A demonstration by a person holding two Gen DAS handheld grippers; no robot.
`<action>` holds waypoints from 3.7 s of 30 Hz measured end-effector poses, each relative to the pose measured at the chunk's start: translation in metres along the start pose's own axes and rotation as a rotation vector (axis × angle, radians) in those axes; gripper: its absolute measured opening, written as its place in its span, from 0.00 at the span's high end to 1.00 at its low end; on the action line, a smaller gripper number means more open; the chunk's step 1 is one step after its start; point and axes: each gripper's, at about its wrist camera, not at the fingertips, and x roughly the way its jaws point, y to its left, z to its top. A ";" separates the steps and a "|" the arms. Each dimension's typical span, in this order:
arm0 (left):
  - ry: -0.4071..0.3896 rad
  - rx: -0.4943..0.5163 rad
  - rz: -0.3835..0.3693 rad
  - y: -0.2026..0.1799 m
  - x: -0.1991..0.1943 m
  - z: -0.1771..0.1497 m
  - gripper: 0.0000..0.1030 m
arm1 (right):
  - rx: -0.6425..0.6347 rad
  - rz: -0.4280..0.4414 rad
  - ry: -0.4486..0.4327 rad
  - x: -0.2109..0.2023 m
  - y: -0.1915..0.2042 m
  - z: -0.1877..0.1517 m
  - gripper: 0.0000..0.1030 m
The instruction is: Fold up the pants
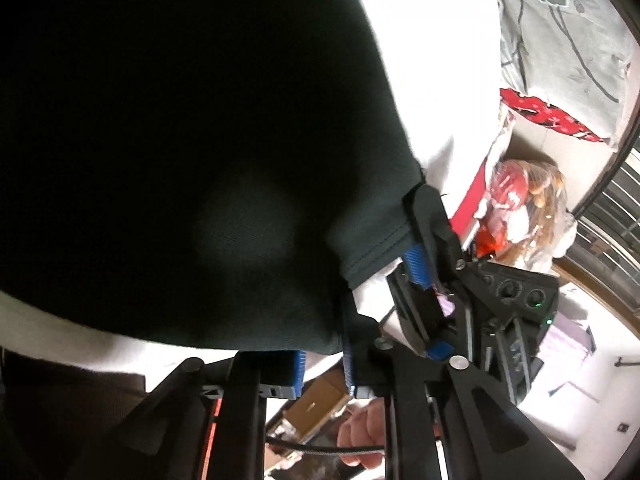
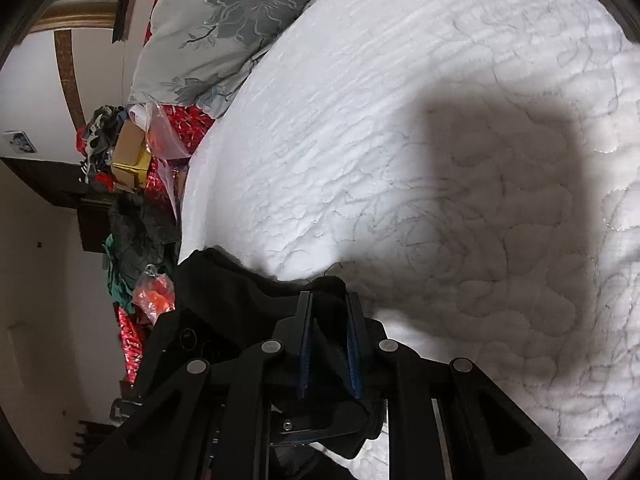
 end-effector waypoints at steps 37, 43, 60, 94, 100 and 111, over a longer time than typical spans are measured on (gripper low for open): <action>-0.148 -0.025 -0.162 0.095 -0.236 0.052 0.89 | -0.006 0.056 -0.049 0.107 0.164 -0.027 0.89; -0.170 -0.094 -0.201 0.140 -0.279 0.070 0.89 | 0.050 0.070 -0.013 0.166 0.183 -0.034 0.89; -0.346 0.104 0.009 0.137 -0.359 0.029 0.29 | 0.085 0.164 -0.183 0.092 0.175 -0.076 0.50; -0.407 0.563 0.418 0.025 -0.323 -0.048 0.43 | 0.324 0.240 -0.347 0.055 0.104 -0.129 0.58; -0.405 0.631 0.550 0.022 -0.287 -0.035 0.43 | 0.248 0.132 -0.362 0.085 0.113 -0.095 0.58; -0.464 0.766 0.712 0.040 -0.299 -0.051 0.53 | 0.220 0.021 -0.331 0.091 0.103 -0.094 0.57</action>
